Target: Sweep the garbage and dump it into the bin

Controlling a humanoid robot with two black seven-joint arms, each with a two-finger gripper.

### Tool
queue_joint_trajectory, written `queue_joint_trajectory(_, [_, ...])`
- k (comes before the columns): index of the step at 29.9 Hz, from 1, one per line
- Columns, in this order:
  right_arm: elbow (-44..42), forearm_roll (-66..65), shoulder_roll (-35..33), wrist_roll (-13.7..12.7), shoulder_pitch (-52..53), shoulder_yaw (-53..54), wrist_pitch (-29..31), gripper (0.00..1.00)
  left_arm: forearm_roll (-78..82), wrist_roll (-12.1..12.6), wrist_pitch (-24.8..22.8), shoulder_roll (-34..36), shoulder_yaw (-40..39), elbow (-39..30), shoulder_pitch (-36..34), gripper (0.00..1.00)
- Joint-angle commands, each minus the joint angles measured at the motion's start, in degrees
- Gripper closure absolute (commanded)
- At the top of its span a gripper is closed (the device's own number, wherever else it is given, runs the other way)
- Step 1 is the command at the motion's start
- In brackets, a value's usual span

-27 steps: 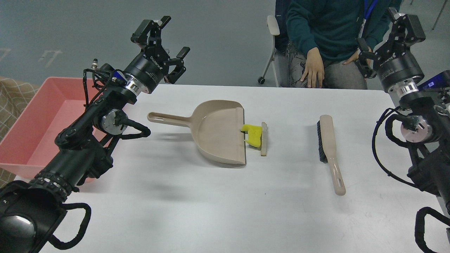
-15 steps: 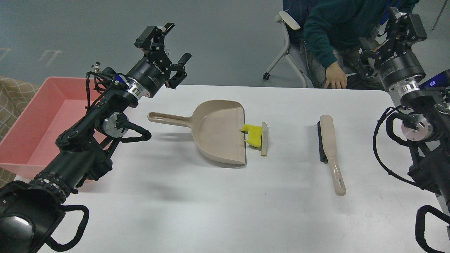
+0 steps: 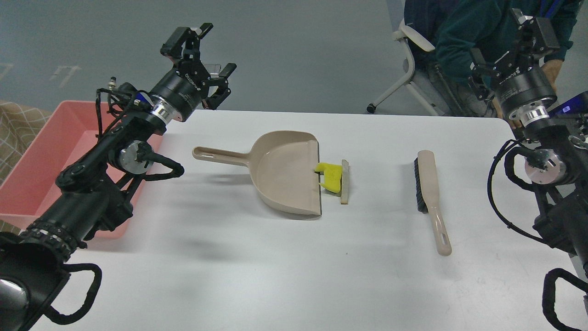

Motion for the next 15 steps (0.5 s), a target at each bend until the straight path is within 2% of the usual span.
queue_joint_trajectory(1, [-0.26,0.0,-0.05,-0.16,0.55,-0.14,-0.16,0.0,-0.03,-0.03,0.09,0.34,0.13,1.51,-0.56,0.02])
queue_joint_trajectory(6, [-0.26,0.0,0.21,0.01,1.16,-0.23,-0.16,0.0,-0.21,0.06,0.26,0.69,0.13,1.69,-1.0,0.02])
queue_joint_trajectory(8, [-0.35,0.0,0.21,0.1,1.08,-0.32,0.02,0.0,-0.39,-0.9,0.27,0.25,0.04,2.74,-1.0,0.02])
queue_joint_trajectory(12, [-0.35,0.0,0.21,0.1,1.08,-0.32,0.02,0.0,-0.65,-1.08,0.44,-0.27,-0.04,2.83,-1.0,0.02])
queue_joint_trajectory(15, [-0.18,0.0,0.12,0.1,0.64,-0.32,0.02,0.0,-0.56,-3.09,2.28,-0.8,-0.04,2.48,-1.09,0.02])
